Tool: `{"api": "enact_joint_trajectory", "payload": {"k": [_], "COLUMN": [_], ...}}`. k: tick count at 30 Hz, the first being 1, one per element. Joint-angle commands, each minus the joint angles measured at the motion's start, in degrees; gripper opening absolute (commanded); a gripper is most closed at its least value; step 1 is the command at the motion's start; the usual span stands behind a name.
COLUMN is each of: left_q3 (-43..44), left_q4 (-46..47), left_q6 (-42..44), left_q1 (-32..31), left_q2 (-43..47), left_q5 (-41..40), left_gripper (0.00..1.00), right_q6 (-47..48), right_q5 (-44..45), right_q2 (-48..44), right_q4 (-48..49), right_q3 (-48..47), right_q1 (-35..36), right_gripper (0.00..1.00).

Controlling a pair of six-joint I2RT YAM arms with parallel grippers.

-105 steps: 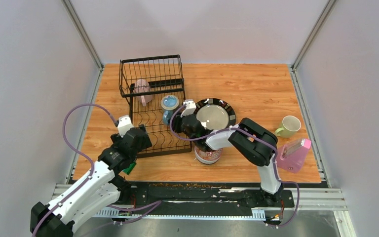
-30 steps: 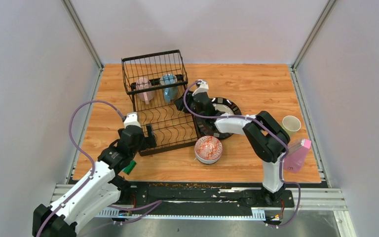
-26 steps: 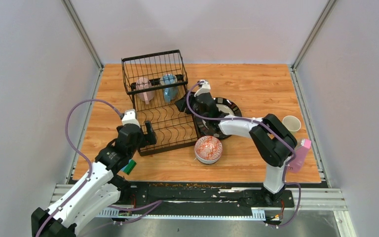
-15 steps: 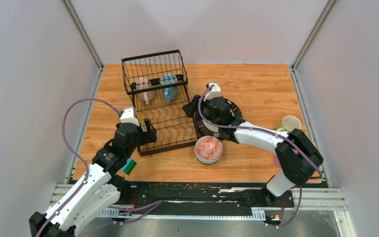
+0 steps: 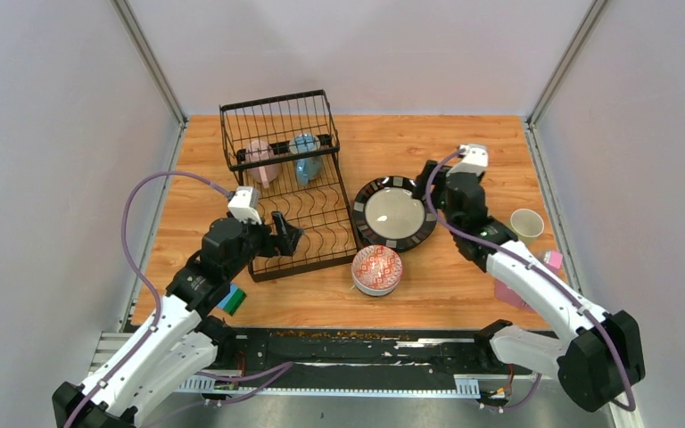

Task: Load the mixed dishes into the dish rack
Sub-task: Pick up the cup at the corner of the board.

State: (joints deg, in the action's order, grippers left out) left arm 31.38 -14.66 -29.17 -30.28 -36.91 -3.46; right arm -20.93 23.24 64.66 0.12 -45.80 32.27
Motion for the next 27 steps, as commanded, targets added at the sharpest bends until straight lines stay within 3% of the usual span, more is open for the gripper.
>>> {"api": "enact_joint_trajectory", "payload": {"k": [1,4,9,19,27], "left_q3": [1.8,2.2,1.9,1.2,0.3], "left_q4": [4.9,5.0,4.6,3.3,3.8], "left_q6": [1.3,1.3,1.4,2.3,2.1], "left_q1": [-0.1,-0.1,-0.1,-0.1,-0.1], "left_q2": [-1.9,-3.0,-3.0,-1.8,-1.7], "left_q5": [4.5,6.5,7.3,6.8,6.4], "left_gripper": [1.0,1.0,1.0,1.0,1.0], "right_q6": [-1.8,-3.5,-7.2,-12.6,-13.1], "right_q5": [4.0,3.9,2.6,11.4,10.3], "right_q2": [-3.9,-4.6,-3.5,1.6,5.5], "right_q4": [-11.8,-16.1,-19.7,-22.8,-22.7], "right_q3": [-0.9,-2.1,-2.0,-3.0,-4.5], "right_q1": [-9.2,-14.5,-23.1,-28.3,-35.5], "right_gripper": [0.83,0.88,0.84,0.84,0.82]}}
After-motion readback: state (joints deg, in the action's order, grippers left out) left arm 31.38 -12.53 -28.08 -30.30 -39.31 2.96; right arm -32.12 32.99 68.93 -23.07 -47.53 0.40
